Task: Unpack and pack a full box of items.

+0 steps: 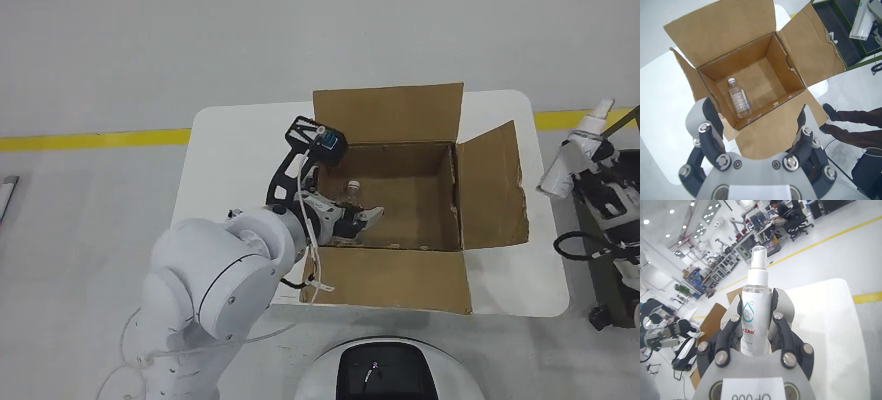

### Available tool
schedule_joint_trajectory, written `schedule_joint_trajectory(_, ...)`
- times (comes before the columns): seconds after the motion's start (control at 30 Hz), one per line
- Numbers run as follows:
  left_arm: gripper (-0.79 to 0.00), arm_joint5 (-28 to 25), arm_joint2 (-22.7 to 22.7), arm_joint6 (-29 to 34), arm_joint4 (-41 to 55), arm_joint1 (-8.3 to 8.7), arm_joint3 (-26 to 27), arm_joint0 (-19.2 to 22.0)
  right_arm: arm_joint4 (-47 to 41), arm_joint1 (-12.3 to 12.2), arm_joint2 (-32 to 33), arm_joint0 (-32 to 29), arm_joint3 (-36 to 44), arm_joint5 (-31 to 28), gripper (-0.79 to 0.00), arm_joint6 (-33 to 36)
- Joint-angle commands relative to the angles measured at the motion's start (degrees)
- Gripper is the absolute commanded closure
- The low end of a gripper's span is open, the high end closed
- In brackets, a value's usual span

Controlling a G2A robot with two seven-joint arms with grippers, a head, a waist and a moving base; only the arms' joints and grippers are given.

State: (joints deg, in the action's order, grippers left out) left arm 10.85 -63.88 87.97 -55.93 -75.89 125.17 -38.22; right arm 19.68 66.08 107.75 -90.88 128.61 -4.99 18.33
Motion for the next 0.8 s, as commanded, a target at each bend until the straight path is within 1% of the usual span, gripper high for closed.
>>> schedule_joint_trajectory(0.0, -0.785, 0.03, -1.60, 0.03, -0.69, 0.29, 1.40, -0.95, 0.36, -0.11, -1.70, 0.99, 2.00, -0.01, 0.000, 2.11)
schedule_joint_trajectory(0.13, -0.785, -0.04, -4.82, 0.03, -2.30, 1.01, 2.87, -3.32, 2.82, -0.24, -7.76, 3.71, 3.71, -0.05, 0.000, 4.85)
schedule_joint_trajectory(0.2, -0.785, -0.17, -6.47, 0.03, -2.83, 1.38, 3.53, -4.53, 7.07, -0.32, -11.54, 6.04, 2.63, 0.21, 0.000, 5.84)
schedule_joint_trajectory(0.3, -0.785, -0.41, -8.47, 0.03, -2.94, 1.87, 4.67, -6.37, 11.99, -0.22, -18.16, 9.76, -0.05, 2.55, 0.000, 7.54)
schedule_joint_trajectory(0.4, -0.785, -0.48, -9.75, 0.03, -2.92, 2.27, 5.44, -7.84, 18.50, 0.04, -24.42, 13.92, -4.56, 5.64, 0.000, 8.40)
schedule_joint_trajectory(0.57, -0.785, -0.48, -9.75, 0.03, -2.92, 2.27, 5.44, -7.84, 30.06, 0.86, -34.04, 21.14, -14.29, 12.04, 0.000, 9.73)
schedule_joint_trajectory(0.67, -0.785, -0.48, -9.75, 0.03, -2.92, 2.27, 5.44, -7.84, 35.48, 1.54, -38.45, 24.76, -19.00, 15.96, 0.000, 9.42)
schedule_joint_trajectory(0.7, -0.785, -0.48, -9.75, 0.03, -2.92, 2.27, 5.44, -7.84, 36.48, 1.81, -39.81, 25.68, -20.36, 17.11, 0.000, 9.40)
schedule_joint_trajectory(0.77, -0.785, -0.48, -9.75, 0.03, -2.92, 2.27, 5.44, -7.84, 35.58, 2.45, -41.98, 27.24, -23.19, 19.61, 0.000, 10.03)
